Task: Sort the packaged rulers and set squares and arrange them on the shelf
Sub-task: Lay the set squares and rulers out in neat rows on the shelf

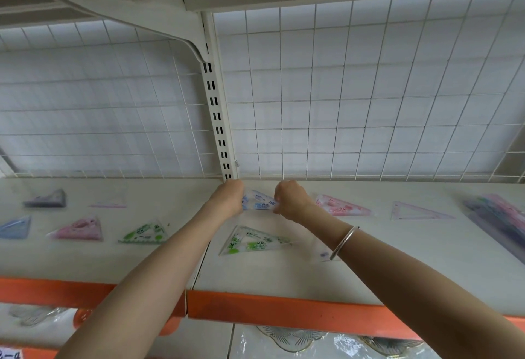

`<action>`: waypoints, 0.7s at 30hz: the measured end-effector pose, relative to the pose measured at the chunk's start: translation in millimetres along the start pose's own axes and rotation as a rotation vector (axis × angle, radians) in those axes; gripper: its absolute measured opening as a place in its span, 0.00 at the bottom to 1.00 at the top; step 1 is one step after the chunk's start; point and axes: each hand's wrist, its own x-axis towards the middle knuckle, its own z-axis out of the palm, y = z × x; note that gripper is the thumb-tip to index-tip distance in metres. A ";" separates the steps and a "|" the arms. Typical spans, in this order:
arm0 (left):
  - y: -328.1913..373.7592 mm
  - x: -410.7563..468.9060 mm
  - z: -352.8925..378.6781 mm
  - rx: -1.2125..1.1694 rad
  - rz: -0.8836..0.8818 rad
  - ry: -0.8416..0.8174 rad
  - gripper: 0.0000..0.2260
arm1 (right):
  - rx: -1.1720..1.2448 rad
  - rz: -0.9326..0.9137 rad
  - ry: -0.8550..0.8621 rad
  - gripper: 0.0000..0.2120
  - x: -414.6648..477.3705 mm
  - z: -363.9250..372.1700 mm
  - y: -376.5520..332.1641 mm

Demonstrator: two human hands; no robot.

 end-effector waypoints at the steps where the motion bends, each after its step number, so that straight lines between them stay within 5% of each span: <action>1: -0.1 1.8 -0.1 -0.002 -0.007 -0.023 0.17 | 0.016 0.009 -0.018 0.12 2.0 -1.4 0.1; 4: 2.8 4.2 -3.8 0.026 -0.027 -0.084 0.09 | 0.048 0.030 -0.061 0.16 6.6 -5.5 0.8; 15: 6.1 14.1 -8.4 0.082 -0.026 -0.136 0.08 | 0.086 0.060 -0.092 0.16 7.7 -7.4 -4.8; 21: 4.6 15.7 -5.6 0.079 -0.048 -0.119 0.19 | 0.068 0.049 -0.080 0.14 8.3 -6.0 -4.6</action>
